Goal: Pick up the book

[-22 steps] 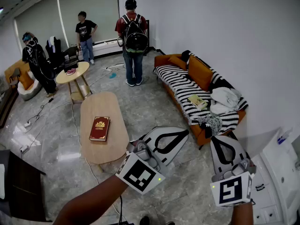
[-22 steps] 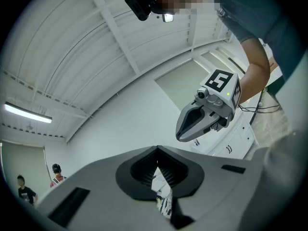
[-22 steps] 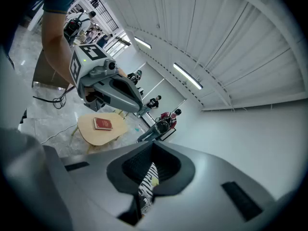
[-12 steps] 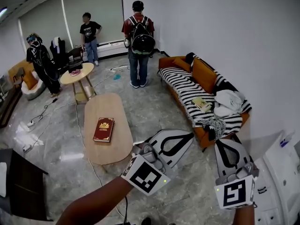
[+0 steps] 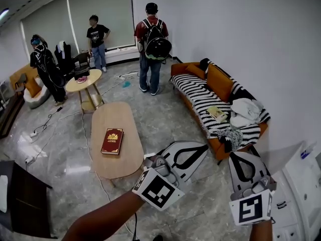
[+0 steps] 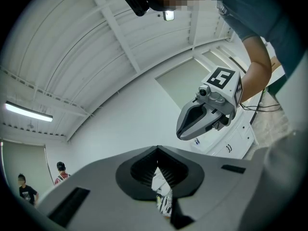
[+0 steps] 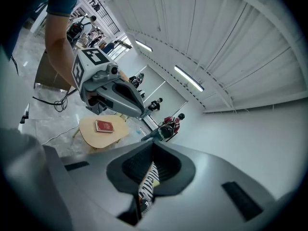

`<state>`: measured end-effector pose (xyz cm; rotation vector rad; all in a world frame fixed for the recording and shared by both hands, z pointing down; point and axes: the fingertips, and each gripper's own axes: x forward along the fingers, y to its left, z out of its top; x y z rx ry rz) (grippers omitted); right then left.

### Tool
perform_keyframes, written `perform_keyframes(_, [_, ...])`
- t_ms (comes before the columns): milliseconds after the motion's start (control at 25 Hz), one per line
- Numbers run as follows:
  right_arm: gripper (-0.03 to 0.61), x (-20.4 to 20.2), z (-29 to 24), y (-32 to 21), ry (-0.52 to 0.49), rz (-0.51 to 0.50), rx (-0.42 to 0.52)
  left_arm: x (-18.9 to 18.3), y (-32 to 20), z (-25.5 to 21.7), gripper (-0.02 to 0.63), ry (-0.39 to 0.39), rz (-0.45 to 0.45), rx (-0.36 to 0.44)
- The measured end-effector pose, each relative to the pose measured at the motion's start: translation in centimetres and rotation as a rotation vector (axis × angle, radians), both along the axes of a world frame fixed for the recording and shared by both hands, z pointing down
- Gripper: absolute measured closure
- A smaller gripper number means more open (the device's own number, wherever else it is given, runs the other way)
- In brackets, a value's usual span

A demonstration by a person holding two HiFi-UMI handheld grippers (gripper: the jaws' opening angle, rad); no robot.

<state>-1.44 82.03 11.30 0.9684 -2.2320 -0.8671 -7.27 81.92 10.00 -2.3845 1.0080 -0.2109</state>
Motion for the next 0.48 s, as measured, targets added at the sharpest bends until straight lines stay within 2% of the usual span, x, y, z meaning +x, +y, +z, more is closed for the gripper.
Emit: perform_keyframes(480, [0.566, -1.2, 0.6, -1.5, 0.017, 0.064, -0.026, -1.4, -1.9, 0.2, 0.611, 0.014, 0.021, 0.001])
